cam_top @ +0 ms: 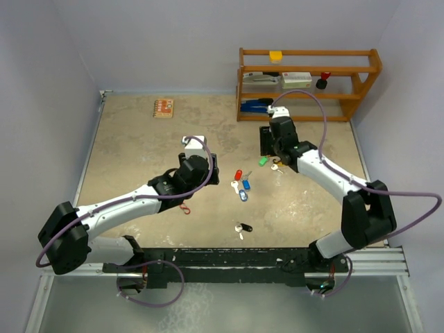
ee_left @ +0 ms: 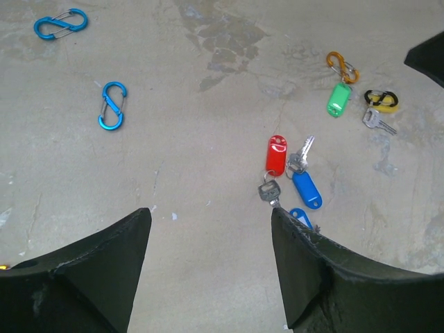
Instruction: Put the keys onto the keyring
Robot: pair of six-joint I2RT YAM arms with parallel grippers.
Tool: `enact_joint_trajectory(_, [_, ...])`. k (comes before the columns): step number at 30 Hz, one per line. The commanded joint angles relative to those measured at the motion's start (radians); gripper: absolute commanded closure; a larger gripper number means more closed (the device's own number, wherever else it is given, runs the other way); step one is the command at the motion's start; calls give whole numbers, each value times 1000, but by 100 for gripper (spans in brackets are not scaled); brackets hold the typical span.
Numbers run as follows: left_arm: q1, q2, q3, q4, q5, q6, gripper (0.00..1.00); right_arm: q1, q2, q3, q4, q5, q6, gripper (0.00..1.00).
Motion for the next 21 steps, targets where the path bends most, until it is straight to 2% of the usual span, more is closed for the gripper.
enact_joint_trajectory(1, [4, -23, 41, -29, -85, -26, 32, 148, -87, -48, -75, -13, 14, 37])
enact_joint_trajectory(6, [34, -44, 39, -67, -129, -51, 29, 306, -124, -135, -90, -44, 102, 37])
enact_joint_trajectory(10, [103, -73, 6, -71, -100, -72, 28, 390, -132, -197, -73, -40, 145, 37])
enact_joint_trajectory(14, [153, -102, -26, -72, -77, -89, 28, 432, -95, -218, -75, -34, 170, 38])
enact_joint_trajectory(21, [165, -125, -51, -78, -81, -93, 28, 458, -48, -250, -40, -31, 193, 44])
